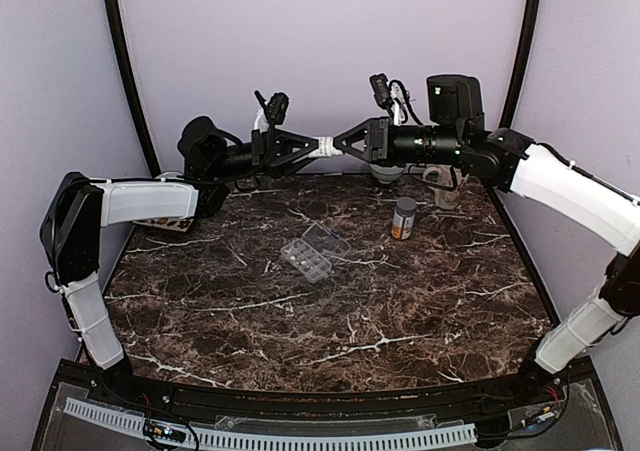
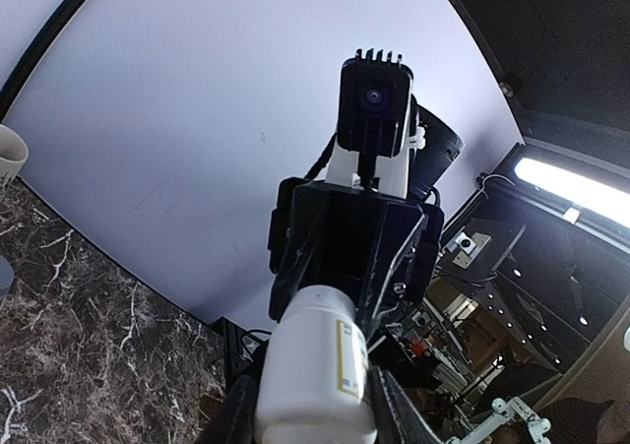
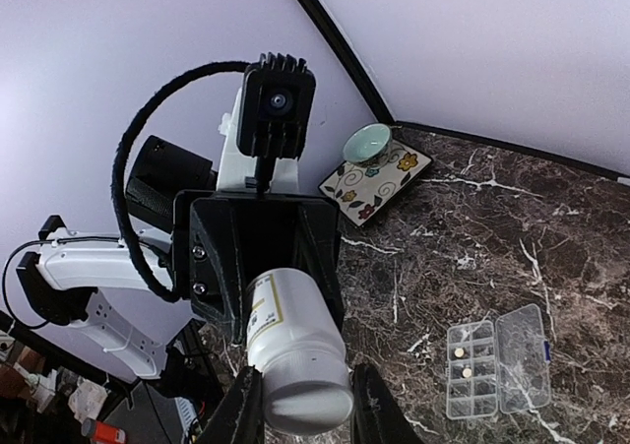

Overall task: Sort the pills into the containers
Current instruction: Screw the lid of the pill bottle onto the pill bottle.

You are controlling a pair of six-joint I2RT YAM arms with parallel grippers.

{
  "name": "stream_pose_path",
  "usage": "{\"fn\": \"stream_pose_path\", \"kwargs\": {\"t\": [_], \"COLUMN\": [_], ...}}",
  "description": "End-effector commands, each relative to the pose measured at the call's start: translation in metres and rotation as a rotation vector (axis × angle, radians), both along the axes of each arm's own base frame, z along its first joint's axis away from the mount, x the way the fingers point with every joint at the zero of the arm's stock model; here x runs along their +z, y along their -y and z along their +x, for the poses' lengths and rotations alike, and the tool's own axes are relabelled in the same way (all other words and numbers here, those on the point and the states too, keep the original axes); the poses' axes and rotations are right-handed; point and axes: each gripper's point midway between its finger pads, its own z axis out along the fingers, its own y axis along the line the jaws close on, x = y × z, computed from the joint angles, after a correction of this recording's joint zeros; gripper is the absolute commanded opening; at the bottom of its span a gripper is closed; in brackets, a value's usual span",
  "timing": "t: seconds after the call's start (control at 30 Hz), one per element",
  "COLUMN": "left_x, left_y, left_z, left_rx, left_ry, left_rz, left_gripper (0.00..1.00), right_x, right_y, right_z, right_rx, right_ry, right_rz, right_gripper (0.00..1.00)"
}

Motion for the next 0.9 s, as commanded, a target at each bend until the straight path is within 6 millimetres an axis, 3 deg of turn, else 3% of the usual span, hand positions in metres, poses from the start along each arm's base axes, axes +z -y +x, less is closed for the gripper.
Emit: {"fn": "stream_pose_path", "kwargs": {"t": [0.0, 0.37, 0.87], "left_x": [0.039, 0.044, 0.049], "left_y": [0.018, 0.017, 0.019], "left_z": [-0.049, -0.049, -0.042], "left_rx": [-0.083, -0.083, -0.048], "left_ry": [0.130, 0.130, 0.146], "left_rz": [-0.064, -0.102, -0.127], "left_gripper": [0.00, 0.00, 0.00], "right_x": [-0.005, 0.008, 0.010], "right_y": [-0.026, -0.030, -0.032], "right_z": [-0.001, -0.002, 0.003], "right_rx": [0.067, 0.112, 0.139], "right_ry": [-0.116, -0.201, -0.303], "right_rz": [0.136, 0.287, 0.387], "right_gripper": [0.06, 0.06, 0.05]}}
